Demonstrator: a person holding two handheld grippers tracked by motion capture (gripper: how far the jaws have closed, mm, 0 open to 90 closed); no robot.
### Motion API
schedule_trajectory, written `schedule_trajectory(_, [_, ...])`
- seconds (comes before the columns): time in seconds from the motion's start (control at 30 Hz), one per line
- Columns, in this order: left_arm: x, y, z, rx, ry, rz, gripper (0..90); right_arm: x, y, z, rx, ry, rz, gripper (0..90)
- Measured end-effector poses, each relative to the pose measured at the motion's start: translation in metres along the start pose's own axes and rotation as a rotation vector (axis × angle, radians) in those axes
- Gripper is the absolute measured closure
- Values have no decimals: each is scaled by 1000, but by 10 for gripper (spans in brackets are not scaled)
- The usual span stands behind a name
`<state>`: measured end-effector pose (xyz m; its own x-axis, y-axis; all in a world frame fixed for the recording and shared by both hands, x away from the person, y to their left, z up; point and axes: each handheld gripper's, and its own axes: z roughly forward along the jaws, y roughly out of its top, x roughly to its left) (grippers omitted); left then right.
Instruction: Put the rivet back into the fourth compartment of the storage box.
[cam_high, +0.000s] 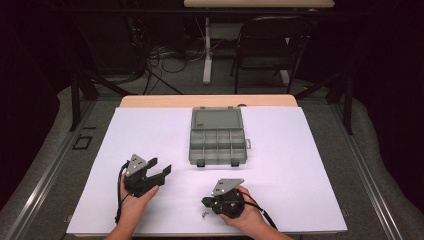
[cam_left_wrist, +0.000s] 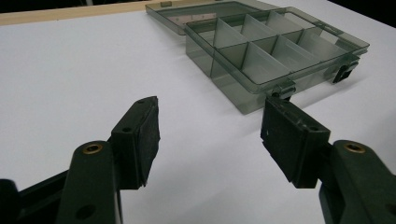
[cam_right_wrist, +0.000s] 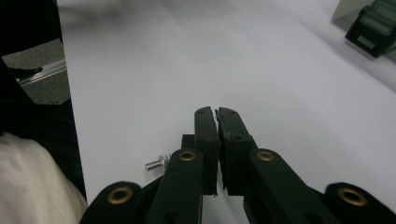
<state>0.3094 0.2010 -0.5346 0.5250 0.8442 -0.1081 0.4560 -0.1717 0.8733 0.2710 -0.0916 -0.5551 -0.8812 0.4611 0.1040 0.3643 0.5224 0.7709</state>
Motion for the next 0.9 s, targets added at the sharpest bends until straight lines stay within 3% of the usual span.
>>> schedule_trajectory(0.17, [0, 0, 0, -1, 1, 1, 372, -4, 4, -7, -25, -39, 1, 871])
schedule_trajectory(0.63, [0, 0, 0, -9, 3, -5, 372, -25, 13, -30, -79, -172, 61, 871])
schedule_trajectory(0.9, [1, 0, 0, -11, 1, -12, 372, -43, 33, -41, -78, -228, 96, 871])
